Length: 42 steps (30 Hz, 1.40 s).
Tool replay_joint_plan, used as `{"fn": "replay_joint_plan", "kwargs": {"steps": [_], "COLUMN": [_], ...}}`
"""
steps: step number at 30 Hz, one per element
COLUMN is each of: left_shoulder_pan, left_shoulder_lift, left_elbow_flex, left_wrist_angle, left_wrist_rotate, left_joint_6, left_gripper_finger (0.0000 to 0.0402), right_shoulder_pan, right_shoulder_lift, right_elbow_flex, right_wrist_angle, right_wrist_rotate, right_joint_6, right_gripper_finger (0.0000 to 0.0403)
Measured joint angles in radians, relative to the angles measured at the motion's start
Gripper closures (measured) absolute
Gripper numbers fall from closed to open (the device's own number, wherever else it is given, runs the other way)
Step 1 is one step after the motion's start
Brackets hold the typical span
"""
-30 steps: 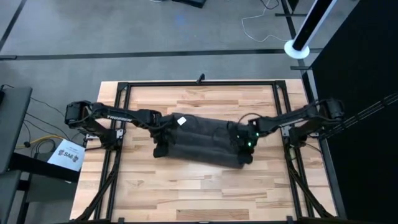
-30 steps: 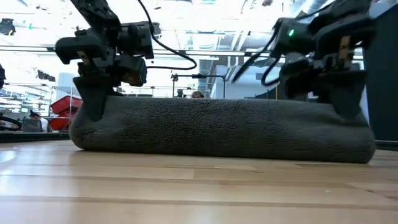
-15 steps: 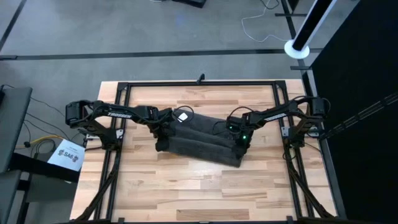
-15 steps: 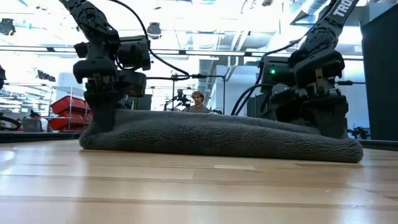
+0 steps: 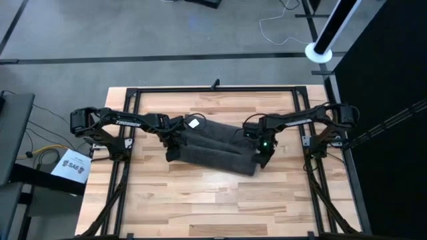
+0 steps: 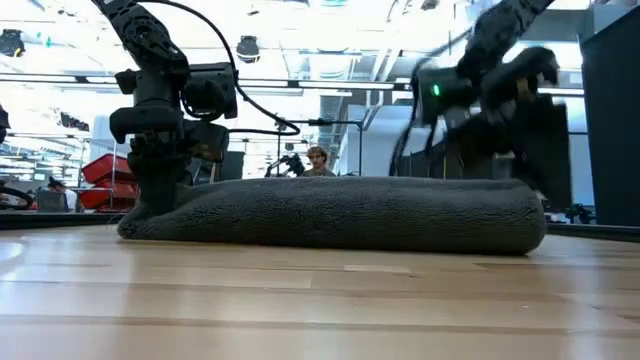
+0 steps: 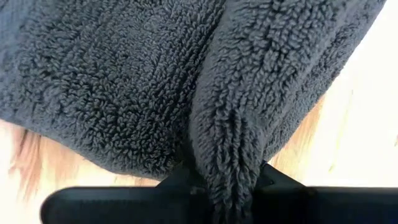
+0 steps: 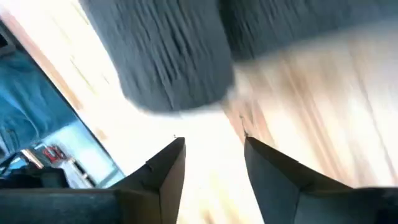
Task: Roll towel
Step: Roll the black towel
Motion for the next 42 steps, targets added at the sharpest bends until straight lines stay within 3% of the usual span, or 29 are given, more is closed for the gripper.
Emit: {"fn": "replay_joint_plan", "kwargs": {"steps": [5,9,14,19,28,35,42], "left_shoulder_pan": [0.0,0.0,0.0,0.0,0.0,0.0,0.016], "left_shoulder_lift": [0.0,0.0,0.0,0.001,0.001,0.001,0.0], "left_elbow_flex": [0.0,0.0,0.001,0.002,0.014,0.129,0.232], "left_wrist_angle": [0.012,0.014,0.018,0.016,-0.012,-0.165,-0.278], "left_wrist_rotate": [0.002,0.007,0.012,0.014,0.017,0.015,0.006], "left_joint_6": [0.01,0.012,0.016,0.022,-0.008,-0.024,-0.029], "left_gripper_finger": [0.0383,0.0383,0.0383,0.0383,0.0383,0.038,0.0314], "right_shoulder_pan": [0.038,0.066,0.054,0.019,-0.025,-0.064,-0.069], "right_shoulder_lift": [-0.1,-0.118,-0.011,0.133,0.296,0.341,0.341], "right_elbow_flex": [0.13,0.198,0.199,0.199,0.198,0.2,0.2], "right_wrist_angle": [-0.044,0.148,0.484,0.63,0.646,0.62,0.571], "right_wrist_rotate": [-0.007,-0.024,-0.057,-0.065,-0.086,-0.117,-0.121], "right_joint_6": [0.02,0.073,0.145,0.165,0.149,0.149,0.111], "right_gripper_finger": [0.0251,0.028,0.0341,0.0397,0.0402,0.0403,0.0403]}}
